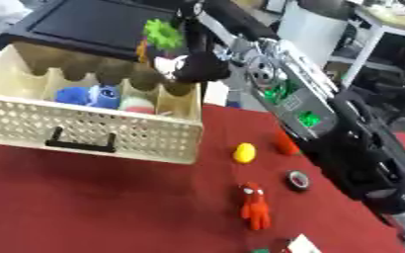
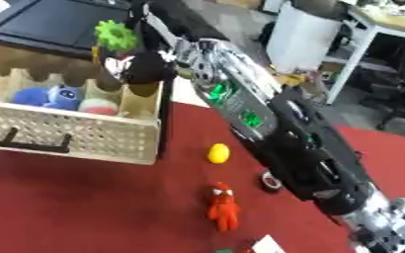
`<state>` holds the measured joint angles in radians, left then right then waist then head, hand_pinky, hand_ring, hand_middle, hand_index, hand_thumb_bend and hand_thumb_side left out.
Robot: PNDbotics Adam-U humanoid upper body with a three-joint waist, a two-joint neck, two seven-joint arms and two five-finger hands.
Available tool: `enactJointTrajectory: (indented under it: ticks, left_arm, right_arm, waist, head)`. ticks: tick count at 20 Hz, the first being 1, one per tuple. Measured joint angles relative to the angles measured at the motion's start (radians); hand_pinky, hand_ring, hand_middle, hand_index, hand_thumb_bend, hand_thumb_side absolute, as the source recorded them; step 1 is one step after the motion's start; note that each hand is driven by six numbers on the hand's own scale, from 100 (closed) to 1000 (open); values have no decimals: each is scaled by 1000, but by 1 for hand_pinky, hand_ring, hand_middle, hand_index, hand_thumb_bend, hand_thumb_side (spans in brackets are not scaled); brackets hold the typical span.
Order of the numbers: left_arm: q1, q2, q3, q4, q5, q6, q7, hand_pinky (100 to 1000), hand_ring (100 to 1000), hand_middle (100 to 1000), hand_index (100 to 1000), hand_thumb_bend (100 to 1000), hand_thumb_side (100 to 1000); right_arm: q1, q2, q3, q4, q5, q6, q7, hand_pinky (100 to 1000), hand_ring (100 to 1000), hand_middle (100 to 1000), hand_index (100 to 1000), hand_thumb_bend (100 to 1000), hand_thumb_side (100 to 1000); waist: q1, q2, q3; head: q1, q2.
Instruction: Pick up objects from table and place into drawer.
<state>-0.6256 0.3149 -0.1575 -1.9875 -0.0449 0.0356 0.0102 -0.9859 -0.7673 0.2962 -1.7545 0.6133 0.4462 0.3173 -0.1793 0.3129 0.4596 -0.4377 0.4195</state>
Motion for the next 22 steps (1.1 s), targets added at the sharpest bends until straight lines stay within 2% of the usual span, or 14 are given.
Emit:
enactJointTrajectory:
  ticks: [5, 7, 10, 12, 22]
  left_arm:
    - [0, 0, 0, 0, 0, 0, 0, 415, 336, 382, 758, 100, 1000]
    - [0, 0, 0, 0, 0, 1, -1, 415, 336, 382, 758, 100, 1000]
    - [1, -1, 0, 0, 0, 3, -2, 415, 337, 383, 758, 100, 1000]
    - [1, -1, 0, 0, 1, 4, -4, 414, 337, 383, 757, 100, 1000]
    - [1, -1, 0, 0, 5, 4, -4, 411, 337, 384, 755, 100, 1000]
  right_arm:
    - [1, 0, 0, -4, -5, -7, 21, 495, 594, 437, 645, 316, 563]
    - [1, 0, 0, -10, -10, -8, 30, 529, 632, 482, 708, 371, 592]
    - [1, 0, 0, -15, -14, -13, 49, 626, 738, 596, 816, 450, 607]
    - [1, 0, 0, -16, -15, -19, 65, 660, 769, 645, 841, 507, 612]
    - [1, 0, -1, -19, -9, -23, 76, 642, 751, 618, 819, 499, 625]
  waist:
    - [1, 0, -6]
    - [1, -1, -9]
    - [1, -2, -10]
    - [1, -5, -10]
    - [4, -13, -11]
  head:
    - [1, 0]
    - [2, 0]
    - [4, 0]
    - [4, 0]
    - [4, 1]
